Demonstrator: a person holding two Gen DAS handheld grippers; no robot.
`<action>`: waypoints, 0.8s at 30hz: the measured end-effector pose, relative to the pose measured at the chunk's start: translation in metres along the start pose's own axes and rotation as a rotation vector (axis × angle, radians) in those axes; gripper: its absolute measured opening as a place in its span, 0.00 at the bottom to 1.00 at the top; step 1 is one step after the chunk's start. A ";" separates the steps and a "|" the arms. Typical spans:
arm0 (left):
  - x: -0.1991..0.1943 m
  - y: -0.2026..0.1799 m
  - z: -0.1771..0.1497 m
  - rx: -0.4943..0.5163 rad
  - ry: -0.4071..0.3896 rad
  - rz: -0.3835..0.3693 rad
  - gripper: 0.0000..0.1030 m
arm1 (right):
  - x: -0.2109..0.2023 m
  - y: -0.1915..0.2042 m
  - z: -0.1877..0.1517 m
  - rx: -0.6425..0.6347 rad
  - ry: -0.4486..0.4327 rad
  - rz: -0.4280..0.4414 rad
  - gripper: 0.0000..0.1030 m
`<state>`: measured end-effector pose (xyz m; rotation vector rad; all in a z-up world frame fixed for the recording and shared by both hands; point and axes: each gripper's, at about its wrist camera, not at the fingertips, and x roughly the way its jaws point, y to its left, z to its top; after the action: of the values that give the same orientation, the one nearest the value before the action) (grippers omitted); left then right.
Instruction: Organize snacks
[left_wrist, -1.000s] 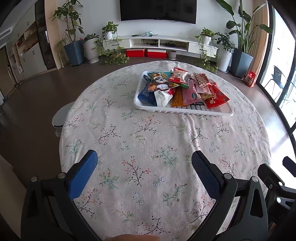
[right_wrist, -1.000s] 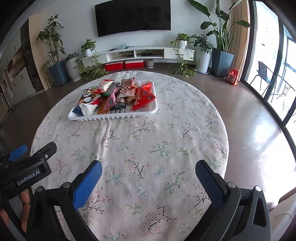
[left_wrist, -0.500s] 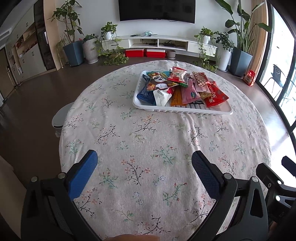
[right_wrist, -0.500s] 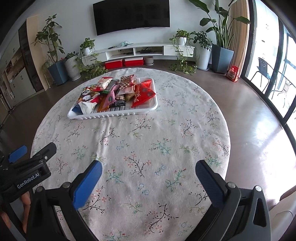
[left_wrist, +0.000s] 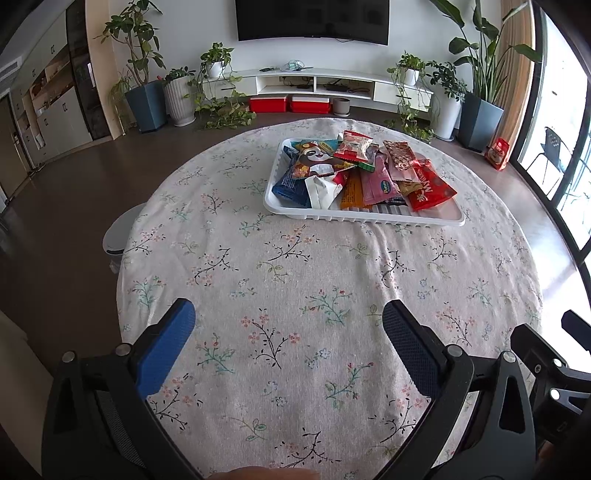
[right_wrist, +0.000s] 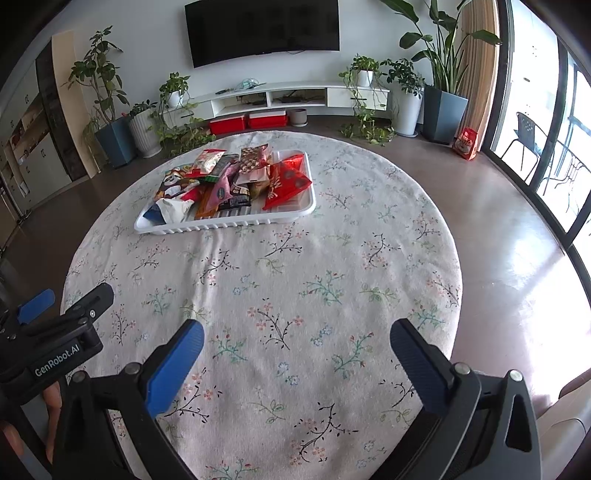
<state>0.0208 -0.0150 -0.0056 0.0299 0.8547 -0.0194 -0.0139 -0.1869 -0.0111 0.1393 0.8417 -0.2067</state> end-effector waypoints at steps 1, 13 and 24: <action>0.000 0.000 0.000 0.000 0.000 0.000 1.00 | 0.000 0.000 0.000 -0.001 0.000 -0.001 1.00; 0.001 0.000 -0.001 0.002 0.002 -0.001 1.00 | 0.000 0.000 0.001 -0.001 0.003 0.000 1.00; 0.003 0.000 -0.002 0.004 0.003 -0.003 1.00 | -0.001 -0.001 0.001 -0.001 0.005 0.001 1.00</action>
<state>0.0213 -0.0154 -0.0089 0.0328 0.8580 -0.0235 -0.0141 -0.1876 -0.0097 0.1393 0.8471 -0.2051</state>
